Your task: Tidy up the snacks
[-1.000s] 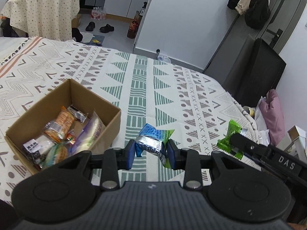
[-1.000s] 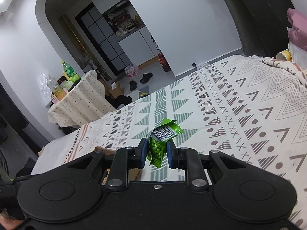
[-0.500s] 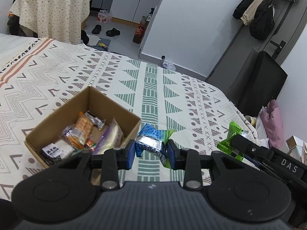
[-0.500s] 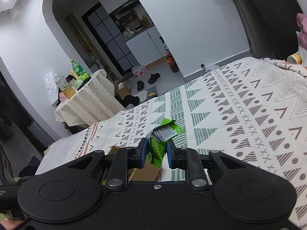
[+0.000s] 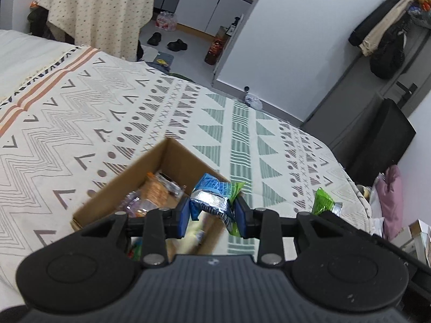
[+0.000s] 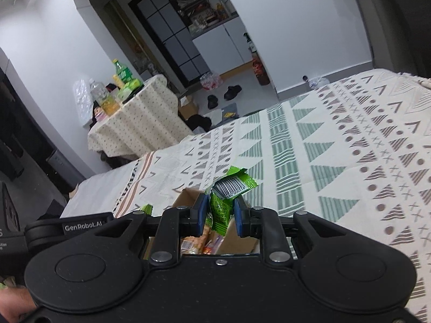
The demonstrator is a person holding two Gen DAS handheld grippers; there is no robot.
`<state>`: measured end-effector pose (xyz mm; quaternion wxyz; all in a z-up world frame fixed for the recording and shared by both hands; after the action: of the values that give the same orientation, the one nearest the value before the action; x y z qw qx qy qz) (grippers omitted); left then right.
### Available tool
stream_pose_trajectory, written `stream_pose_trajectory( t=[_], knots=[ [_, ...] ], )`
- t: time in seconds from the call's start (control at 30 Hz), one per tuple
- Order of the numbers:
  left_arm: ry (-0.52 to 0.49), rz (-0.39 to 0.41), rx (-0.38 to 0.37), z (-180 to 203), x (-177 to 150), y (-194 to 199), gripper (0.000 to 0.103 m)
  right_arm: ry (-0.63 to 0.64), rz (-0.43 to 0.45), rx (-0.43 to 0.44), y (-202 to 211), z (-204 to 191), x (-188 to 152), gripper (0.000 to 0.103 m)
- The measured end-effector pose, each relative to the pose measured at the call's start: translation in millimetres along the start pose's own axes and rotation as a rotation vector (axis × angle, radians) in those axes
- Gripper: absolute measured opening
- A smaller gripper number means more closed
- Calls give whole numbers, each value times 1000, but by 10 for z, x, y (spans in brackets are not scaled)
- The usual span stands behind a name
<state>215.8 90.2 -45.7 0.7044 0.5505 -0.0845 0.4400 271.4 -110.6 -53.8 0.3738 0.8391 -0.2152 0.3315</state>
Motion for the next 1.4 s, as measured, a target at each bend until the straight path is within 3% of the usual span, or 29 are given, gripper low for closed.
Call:
stream_pose_trajectory(
  t=[0.37,0.53,0.83,0.9,1.0,1.07,1.4],
  knots=[
    [64,-70,-31,-267,186,-395,36,23,-57,-18,-409,-196,45,21],
    [114,-100,-68,-370,253,-578,50,30,-94,-25,-610,-256,3,21],
    [125,-111,-5,-692,365,-611,55,26,-147,-13,-834,-388,-90,21],
    [131,-108,9,-749,378,-596,60,28,-160,1,-864,-437,-100,22],
    [148,-108,21,-786,389,-561,68,22,-172,13,-889,-490,-104,30],
    [142,-109,21,-783,391,-525,73,5,-176,15,-875,-477,-83,42],
    [101,-119,49,-720,365,-365,89,-36,-170,-40,-613,-275,-109,48]
  ],
)
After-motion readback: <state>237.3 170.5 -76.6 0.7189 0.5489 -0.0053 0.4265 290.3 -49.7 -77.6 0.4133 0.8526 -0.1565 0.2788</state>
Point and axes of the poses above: each gripper's, at about its wrist camera, not at the fingertips, and y roughly against the way its jaws point, z to its right, x to its top, the point moved 4 cm from there along -y, roughly the way its jaws point, and after that the axes turned 1 degree about z, right-handed, at the moved point
